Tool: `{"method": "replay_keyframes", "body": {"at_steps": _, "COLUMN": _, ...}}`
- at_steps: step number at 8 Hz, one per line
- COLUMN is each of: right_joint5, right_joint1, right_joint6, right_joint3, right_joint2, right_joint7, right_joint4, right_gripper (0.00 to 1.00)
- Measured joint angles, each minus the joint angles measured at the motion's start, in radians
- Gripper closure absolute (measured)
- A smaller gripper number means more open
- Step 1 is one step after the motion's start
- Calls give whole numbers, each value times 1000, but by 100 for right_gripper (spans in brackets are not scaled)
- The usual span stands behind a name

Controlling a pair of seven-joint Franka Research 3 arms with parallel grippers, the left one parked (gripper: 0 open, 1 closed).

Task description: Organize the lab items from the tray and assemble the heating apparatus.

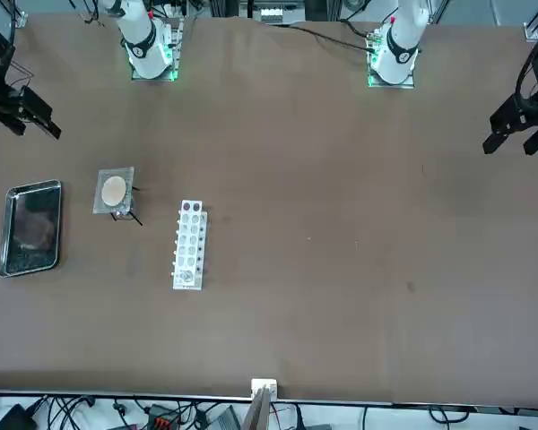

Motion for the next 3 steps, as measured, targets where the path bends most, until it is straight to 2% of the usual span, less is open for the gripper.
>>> {"method": "replay_keyframes", "body": {"at_steps": 3, "right_joint5": 0, "right_joint1": 21, "right_joint6": -13, "right_joint3": 1, "right_joint2": 0, "right_joint7": -30, "right_joint4": 0, "right_gripper": 0}}
